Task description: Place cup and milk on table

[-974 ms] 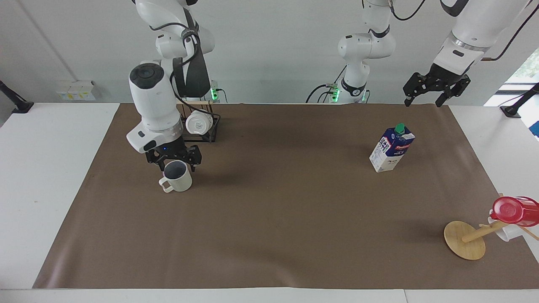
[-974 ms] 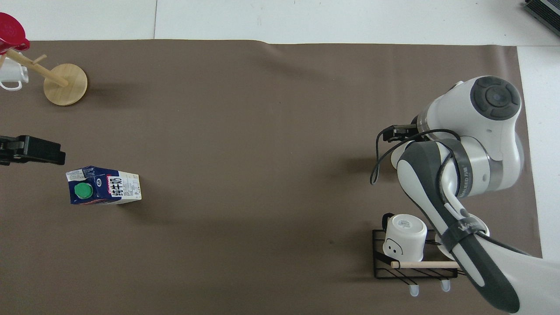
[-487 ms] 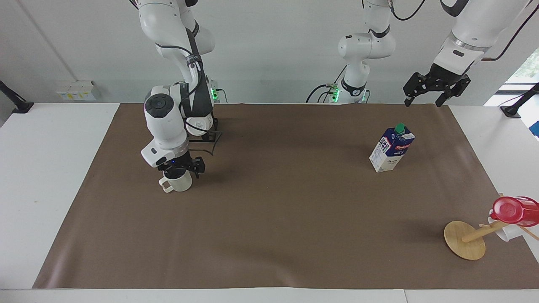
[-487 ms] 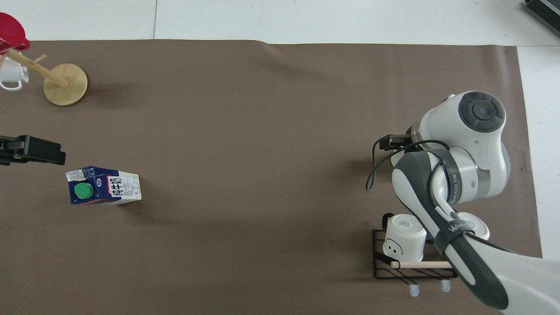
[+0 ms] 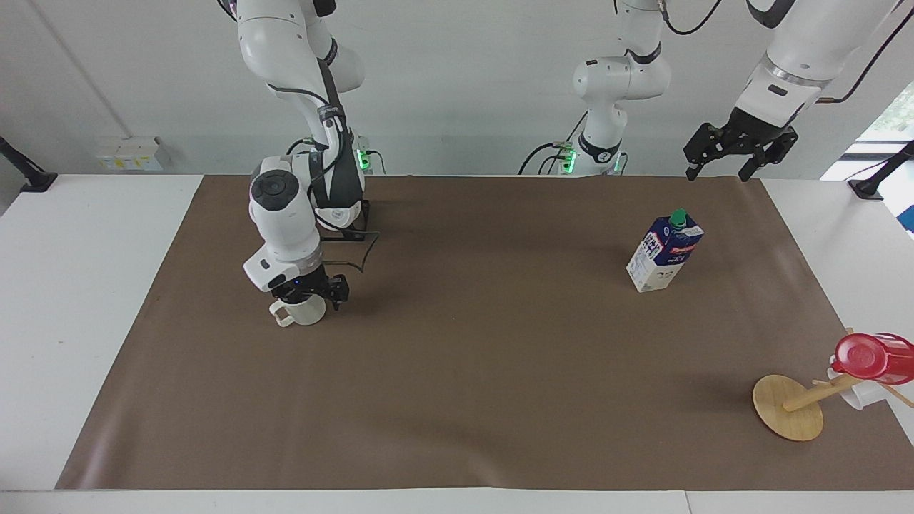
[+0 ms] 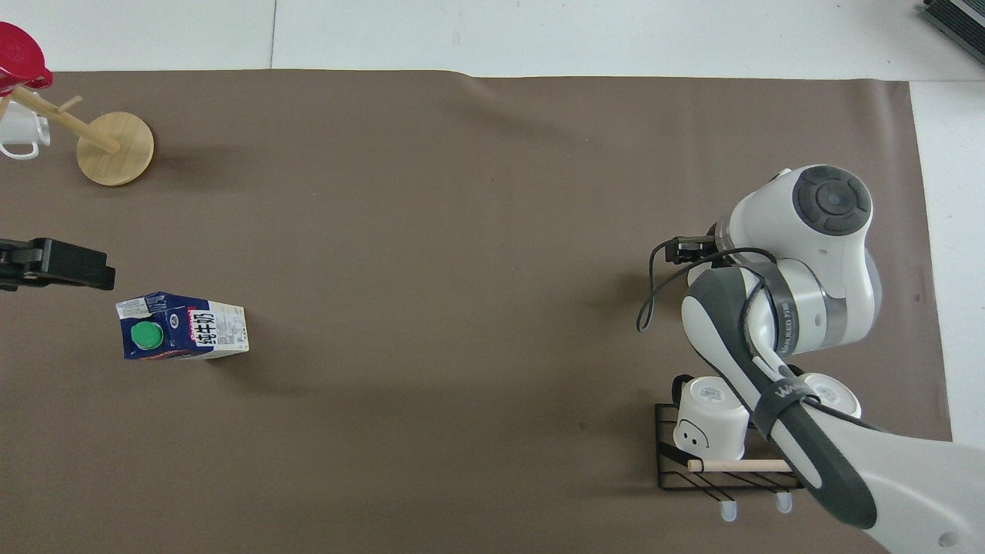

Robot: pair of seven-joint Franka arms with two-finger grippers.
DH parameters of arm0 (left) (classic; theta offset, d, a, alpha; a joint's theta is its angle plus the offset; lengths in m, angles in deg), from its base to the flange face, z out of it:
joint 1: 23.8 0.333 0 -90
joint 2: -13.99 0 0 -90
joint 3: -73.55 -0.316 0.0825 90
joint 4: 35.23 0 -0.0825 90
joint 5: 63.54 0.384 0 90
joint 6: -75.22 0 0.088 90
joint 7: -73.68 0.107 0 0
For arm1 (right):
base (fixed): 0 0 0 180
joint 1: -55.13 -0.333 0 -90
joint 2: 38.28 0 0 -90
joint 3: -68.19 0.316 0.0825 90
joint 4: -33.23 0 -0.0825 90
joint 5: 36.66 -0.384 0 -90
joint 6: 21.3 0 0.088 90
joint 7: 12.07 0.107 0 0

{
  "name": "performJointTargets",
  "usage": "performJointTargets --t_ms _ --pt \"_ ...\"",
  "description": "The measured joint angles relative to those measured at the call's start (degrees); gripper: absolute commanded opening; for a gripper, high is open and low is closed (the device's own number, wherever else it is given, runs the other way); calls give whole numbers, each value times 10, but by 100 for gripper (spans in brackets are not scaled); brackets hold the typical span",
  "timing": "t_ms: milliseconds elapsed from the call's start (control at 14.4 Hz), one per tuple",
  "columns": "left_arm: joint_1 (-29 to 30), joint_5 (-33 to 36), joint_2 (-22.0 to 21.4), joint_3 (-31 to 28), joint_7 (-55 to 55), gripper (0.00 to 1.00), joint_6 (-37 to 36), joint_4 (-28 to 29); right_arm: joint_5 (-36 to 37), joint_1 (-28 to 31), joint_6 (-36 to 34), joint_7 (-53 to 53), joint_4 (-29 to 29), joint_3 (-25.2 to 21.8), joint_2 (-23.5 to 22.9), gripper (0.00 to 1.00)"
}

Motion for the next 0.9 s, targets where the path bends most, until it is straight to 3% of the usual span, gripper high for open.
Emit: performJointTargets --t_ms 70,139,209,904 --pt "0 0 0 0 0 100 0 0 0 0 0 0 0 0 0 38" --pt "0 0 0 0 0 100 0 0 0 0 0 0 0 0 0 13" --pt "0 0 0 0 0 100 0 0 0 0 -1 0 0 0 0 0" --pt "0 0 0 0 0 100 0 0 -41 0 -4 56 19 -1 1 0"
